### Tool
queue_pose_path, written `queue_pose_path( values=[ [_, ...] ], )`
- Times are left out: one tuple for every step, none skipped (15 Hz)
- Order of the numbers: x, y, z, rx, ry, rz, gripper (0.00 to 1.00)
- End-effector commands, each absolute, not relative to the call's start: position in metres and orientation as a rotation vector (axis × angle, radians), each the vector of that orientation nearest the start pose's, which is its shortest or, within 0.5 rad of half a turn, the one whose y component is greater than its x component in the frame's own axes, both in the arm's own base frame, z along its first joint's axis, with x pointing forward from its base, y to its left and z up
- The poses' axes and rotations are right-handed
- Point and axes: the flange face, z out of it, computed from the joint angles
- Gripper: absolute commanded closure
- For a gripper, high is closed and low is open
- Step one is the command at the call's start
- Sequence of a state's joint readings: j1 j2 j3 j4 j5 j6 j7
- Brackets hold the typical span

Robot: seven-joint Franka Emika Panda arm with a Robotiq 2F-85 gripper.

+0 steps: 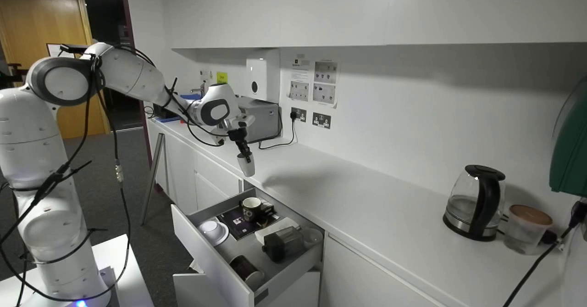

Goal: Remove the white and mug and the black mugs from the drawer, push the drawer closed, close the open bottom cabinet

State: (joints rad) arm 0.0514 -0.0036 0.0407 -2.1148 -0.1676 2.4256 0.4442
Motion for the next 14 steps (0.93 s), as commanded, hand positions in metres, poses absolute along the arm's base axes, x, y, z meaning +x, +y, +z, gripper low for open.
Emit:
queue_pose_path(
  values=[
    [0.59, 0.055, 0.466, -3.118, 0.379, -0.539, 0.98],
    [0.595, 0.057, 0.467, -3.121, 0.381, -0.537, 0.98],
    [0.599, 0.059, 0.467, -3.127, 0.38, -0.53, 0.98],
    [0.603, 0.061, 0.467, -3.136, 0.377, -0.51, 0.98],
    [0.606, 0.063, 0.466, -3.141, 0.383, -0.485, 0.98],
    [0.594, 0.058, 0.456, -3.128, 0.377, -0.499, 0.92],
    [0.597, 0.06, 0.455, -3.132, 0.375, -0.486, 0.92],
    [0.6, 0.061, 0.455, -3.133, 0.373, -0.484, 0.92],
    [0.602, 0.062, 0.454, -3.133, 0.372, -0.482, 0.92],
    [0.602, 0.062, 0.454, -3.134, 0.372, -0.481, 0.92],
    [0.602, 0.062, 0.454, -3.134, 0.372, -0.48, 0.92],
    [0.602, 0.062, 0.454, -3.134, 0.372, -0.481, 0.92],
    [0.602, 0.062, 0.454, -3.134, 0.372, -0.481, 0.92],
    [0.602, 0.062, 0.454, -3.134, 0.372, -0.481, 0.92]
  ],
)
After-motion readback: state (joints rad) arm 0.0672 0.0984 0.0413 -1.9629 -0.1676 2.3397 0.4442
